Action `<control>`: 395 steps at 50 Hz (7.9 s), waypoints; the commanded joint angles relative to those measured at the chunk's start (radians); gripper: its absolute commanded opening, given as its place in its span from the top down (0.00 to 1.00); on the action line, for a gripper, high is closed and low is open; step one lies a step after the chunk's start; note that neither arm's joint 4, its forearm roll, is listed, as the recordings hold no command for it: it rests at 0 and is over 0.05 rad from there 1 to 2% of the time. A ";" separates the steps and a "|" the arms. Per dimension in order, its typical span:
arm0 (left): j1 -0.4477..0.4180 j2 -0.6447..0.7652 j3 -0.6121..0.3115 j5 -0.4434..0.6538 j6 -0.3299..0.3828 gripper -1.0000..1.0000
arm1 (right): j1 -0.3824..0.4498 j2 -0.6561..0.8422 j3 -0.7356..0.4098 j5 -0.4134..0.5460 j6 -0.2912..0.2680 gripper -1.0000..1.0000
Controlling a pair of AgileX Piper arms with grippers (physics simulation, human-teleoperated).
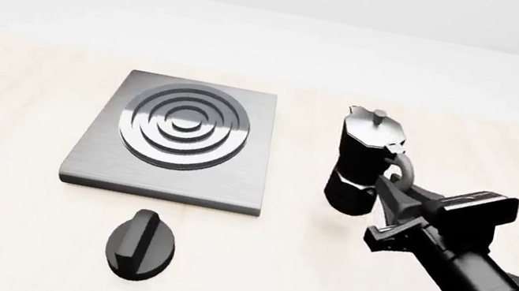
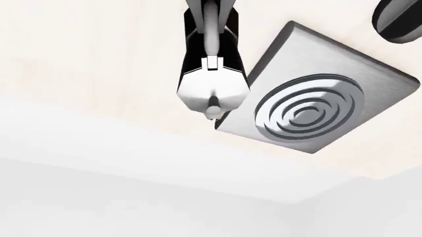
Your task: Put the moka pot on the stove.
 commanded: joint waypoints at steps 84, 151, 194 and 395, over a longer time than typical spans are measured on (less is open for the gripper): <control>0.000 0.000 0.000 0.000 0.000 0.00 | 0.159 -0.095 -0.382 0.316 -0.003 1.00; 0.000 0.000 0.000 0.000 0.000 0.00 | 0.269 0.262 -0.746 0.276 0.012 1.00; 0.000 0.000 0.000 0.000 0.000 0.00 | 0.309 0.501 -0.980 0.283 0.036 1.00; 0.000 0.000 0.000 0.000 0.000 0.00 | 0.317 0.541 -0.945 0.386 0.066 0.00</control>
